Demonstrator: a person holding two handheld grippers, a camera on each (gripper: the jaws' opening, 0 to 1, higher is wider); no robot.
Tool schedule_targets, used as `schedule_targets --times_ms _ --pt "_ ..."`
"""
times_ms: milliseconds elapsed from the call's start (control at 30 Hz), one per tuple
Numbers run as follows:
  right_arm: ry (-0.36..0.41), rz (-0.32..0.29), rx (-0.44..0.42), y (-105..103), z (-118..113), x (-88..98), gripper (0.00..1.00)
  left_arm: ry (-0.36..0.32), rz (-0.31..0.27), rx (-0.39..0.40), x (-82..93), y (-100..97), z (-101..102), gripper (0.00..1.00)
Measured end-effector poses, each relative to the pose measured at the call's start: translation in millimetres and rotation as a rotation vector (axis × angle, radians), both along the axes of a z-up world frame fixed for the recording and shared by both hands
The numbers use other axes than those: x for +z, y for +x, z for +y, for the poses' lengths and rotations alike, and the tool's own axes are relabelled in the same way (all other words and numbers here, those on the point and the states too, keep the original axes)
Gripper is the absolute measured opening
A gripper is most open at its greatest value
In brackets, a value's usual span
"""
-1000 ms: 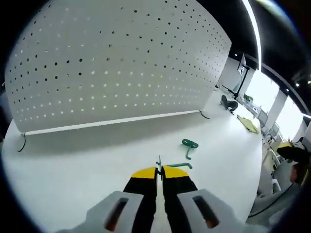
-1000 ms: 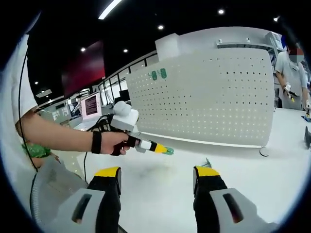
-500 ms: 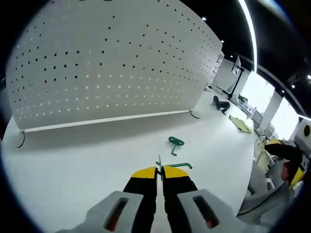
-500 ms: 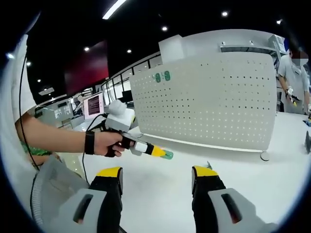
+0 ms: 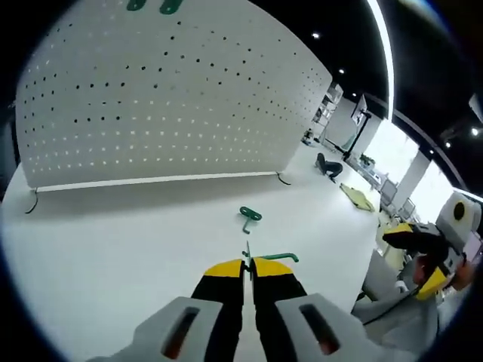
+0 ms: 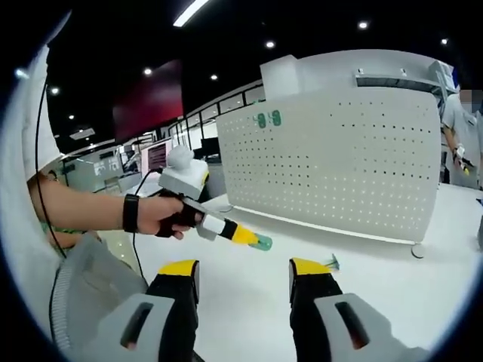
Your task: Insert the hook assembly into the mounting plate slot until the hook locks in place.
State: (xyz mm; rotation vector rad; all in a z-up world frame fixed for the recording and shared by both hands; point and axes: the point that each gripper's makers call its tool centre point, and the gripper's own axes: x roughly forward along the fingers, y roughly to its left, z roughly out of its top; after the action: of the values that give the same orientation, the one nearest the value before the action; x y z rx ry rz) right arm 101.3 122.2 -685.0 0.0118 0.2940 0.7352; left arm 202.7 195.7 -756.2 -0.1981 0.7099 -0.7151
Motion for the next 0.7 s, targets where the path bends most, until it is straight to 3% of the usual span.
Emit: schedule_targets --times_ms 400,467,700 --pt "-0.027 0.009 0.057 -8.4 9.2 -3.3 0.38 -0.04 0.063 0.0 5.7 -26.5 -2.1 0.03" --pt "-0.032 0.005 0.071 -9.9 11.6 -3.8 0.35 -0.002 0.055 -0.023 5.3 -32.8 -3.2 0.03" --pt "-0.037 0.013 0.089 -11.2 15.8 -4.8 0.29 -0.034 0.097 -0.052 12.8 -48.6 -13.6 0.03"
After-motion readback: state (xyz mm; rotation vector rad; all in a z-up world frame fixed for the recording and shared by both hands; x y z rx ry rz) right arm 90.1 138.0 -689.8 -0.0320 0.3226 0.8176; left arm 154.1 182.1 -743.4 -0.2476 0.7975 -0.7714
